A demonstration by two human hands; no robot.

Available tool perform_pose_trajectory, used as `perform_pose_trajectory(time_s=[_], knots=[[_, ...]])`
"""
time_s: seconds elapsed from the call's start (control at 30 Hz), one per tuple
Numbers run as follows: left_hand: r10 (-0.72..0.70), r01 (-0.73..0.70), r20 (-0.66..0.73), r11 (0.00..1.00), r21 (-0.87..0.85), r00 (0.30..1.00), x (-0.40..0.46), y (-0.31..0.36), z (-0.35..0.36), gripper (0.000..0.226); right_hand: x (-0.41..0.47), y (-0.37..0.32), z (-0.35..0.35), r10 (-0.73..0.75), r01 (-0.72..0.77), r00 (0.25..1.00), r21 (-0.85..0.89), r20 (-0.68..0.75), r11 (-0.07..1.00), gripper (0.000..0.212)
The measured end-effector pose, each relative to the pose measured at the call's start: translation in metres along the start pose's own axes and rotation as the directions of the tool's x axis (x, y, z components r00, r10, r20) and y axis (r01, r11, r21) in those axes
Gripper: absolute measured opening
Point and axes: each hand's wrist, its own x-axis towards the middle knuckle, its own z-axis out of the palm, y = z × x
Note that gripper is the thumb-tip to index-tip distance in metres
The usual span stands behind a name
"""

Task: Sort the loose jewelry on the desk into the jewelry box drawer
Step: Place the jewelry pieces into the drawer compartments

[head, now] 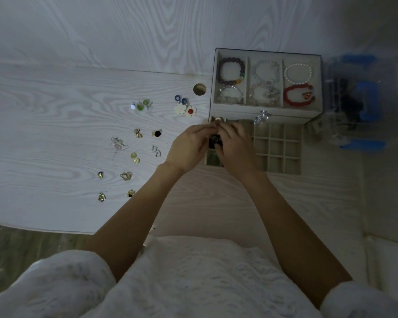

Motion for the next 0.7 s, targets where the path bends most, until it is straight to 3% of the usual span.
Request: perform_pose_trajectory(time_s=[0.1, 0.17, 0.23, 0.33, 0.47, 0.57, 0.7], knots=[[-0.038, 0.037, -0.087, 0.999, -0.014, 0.996, -0.018, -0.009, -0.015, 0.029, 0.0, -0.009, -0.01, 0.003, -0.001, 1.0, 0.046, -0.03, 0.999, 0.037], [-0.151, 0.146, -0.181, 0.988, -0.041, 0.972, -0.028, -0.017, -0.027, 0.023, 0.004, -0.021, -0.02, -0.028, 0.037, 0.997, 0.128, -0.073, 0.991, 0.029], [-0.324, 0.273, -0.288, 0.94, -0.203, 0.901, -0.031, -0.023, -0.04, 0.019, 0.012, -0.036, -0.024, -0.094, 0.112, 0.989, 0.17, -0.115, 0.979, 0.026], [-0.482, 0.334, -0.348, 0.851, -0.406, 0.804, -0.018, -0.04, -0.051, 0.019, 0.037, -0.055, -0.009, -0.182, 0.189, 0.982, 0.171, -0.06, 0.967, 0.032], [-0.439, 0.411, -0.138, 0.891, -0.194, 0.888, 0.014, -0.073, -0.051, 0.047, 0.072, -0.069, 0.012, -0.152, 0.148, 0.984, 0.055, 0.089, 0.988, 0.054], [-0.42, 0.42, 0.027, 0.902, -0.102, 0.907, 0.041, -0.083, -0.041, 0.066, 0.096, -0.071, 0.02, -0.071, 0.074, 0.986, -0.015, 0.148, 0.997, 0.06], [-0.411, 0.419, 0.1, 0.906, -0.067, 0.906, 0.064, -0.087, -0.032, 0.065, 0.113, -0.068, 0.028, 0.019, -0.002, 0.98, -0.085, 0.196, 0.996, 0.056]])
